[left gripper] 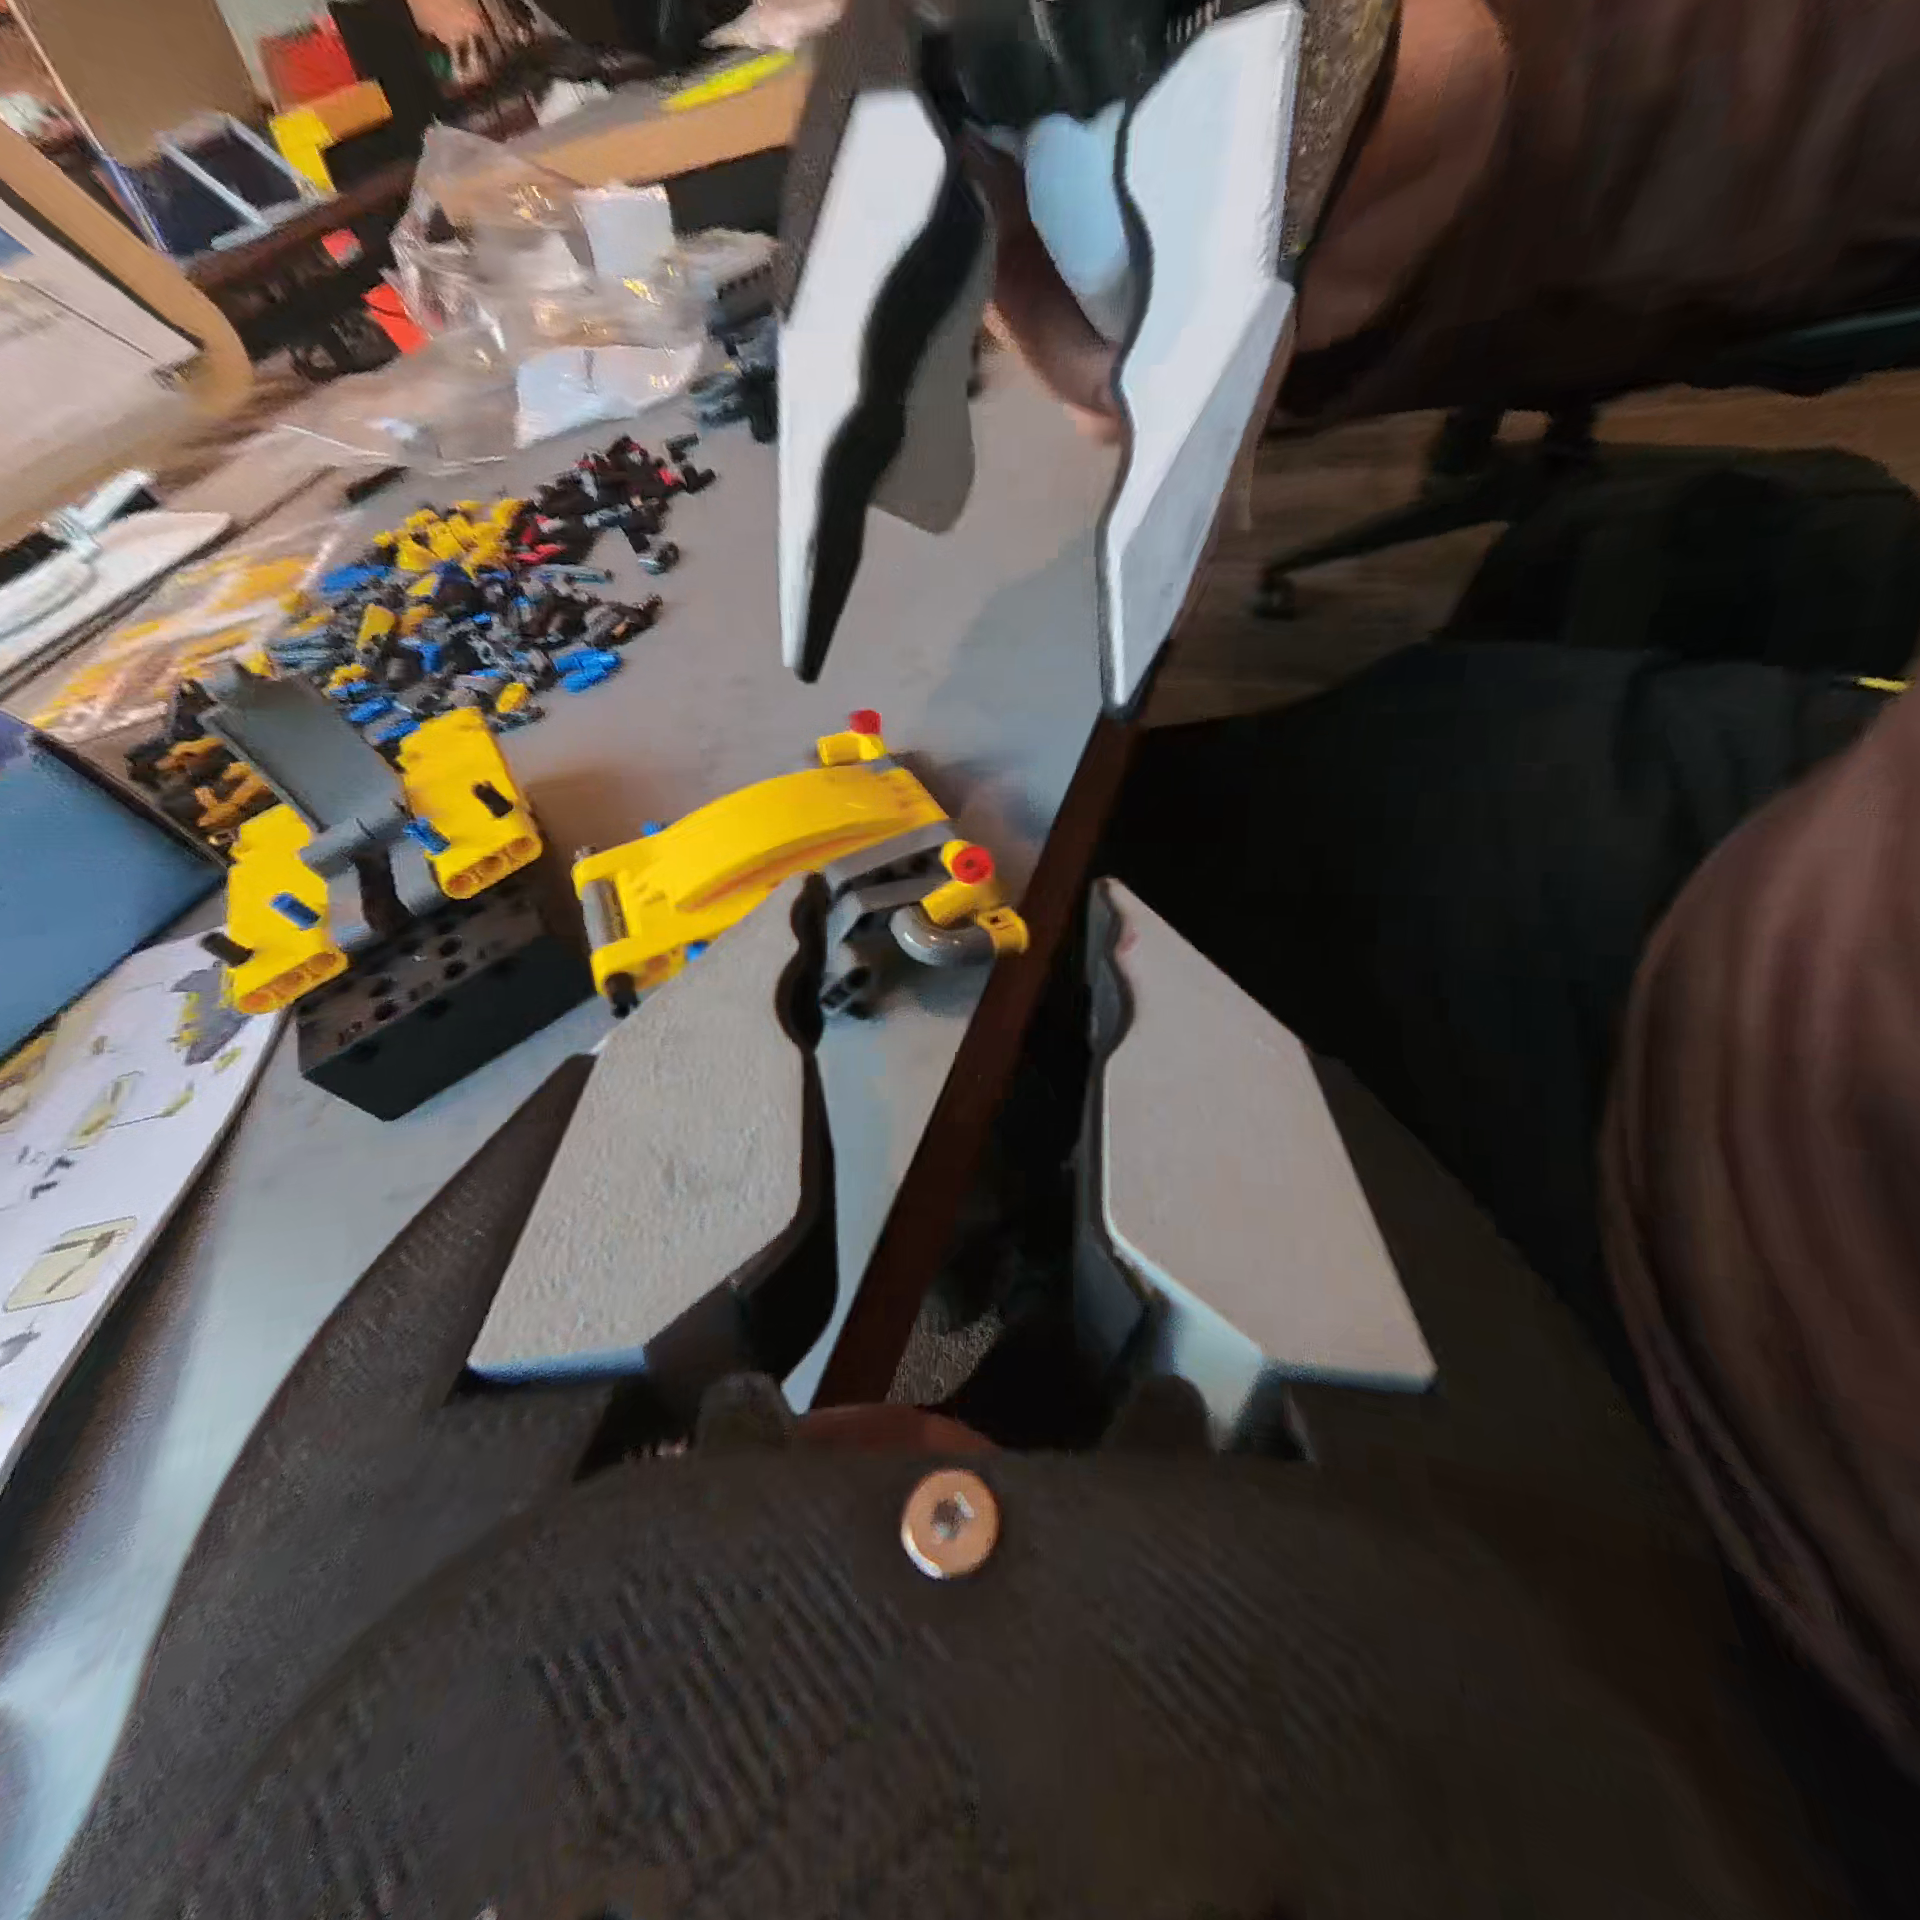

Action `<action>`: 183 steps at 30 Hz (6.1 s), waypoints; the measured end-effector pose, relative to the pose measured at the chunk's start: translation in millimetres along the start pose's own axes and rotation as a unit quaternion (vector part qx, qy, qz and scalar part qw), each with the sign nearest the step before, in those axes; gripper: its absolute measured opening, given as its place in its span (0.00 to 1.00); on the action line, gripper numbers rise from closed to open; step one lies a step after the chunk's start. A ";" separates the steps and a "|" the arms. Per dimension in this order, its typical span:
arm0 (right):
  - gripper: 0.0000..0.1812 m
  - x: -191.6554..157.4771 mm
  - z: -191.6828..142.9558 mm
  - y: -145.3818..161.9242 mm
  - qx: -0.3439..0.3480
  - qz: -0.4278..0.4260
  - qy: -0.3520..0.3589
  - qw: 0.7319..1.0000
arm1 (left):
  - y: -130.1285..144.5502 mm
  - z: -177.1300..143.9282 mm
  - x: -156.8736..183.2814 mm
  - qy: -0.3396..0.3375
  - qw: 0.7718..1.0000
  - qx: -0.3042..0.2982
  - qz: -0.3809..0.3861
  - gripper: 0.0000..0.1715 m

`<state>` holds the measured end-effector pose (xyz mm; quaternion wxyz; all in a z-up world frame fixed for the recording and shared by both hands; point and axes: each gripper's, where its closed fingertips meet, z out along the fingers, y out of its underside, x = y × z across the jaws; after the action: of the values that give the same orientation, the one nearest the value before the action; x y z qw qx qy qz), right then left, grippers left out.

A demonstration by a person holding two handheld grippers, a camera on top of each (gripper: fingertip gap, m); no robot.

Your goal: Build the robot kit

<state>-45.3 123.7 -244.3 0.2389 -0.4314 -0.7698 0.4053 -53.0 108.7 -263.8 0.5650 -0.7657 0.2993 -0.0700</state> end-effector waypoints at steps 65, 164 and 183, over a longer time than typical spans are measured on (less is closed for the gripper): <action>0.39 34.8 -13.8 46.4 -0.031 0.054 0.002 0.998 | 28.5 -38.8 -44.2 -0.079 0.986 -0.036 -0.145 0.34; 0.00 18.2 -100.5 -121.3 0.050 -0.131 0.321 0.937 | -51.3 -22.1 -173.8 -0.326 0.931 -0.155 -0.058 0.29; 0.12 117.1 -108.2 110.2 -0.143 0.183 0.227 0.946 | 15.7 -30.3 -77.1 -0.097 0.960 -0.222 -0.137 0.46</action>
<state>24.0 302.3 -273.3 0.2644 -0.6751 -0.6530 0.2189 -135.0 122.3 -249.5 0.3918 -0.9088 0.1431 -0.0043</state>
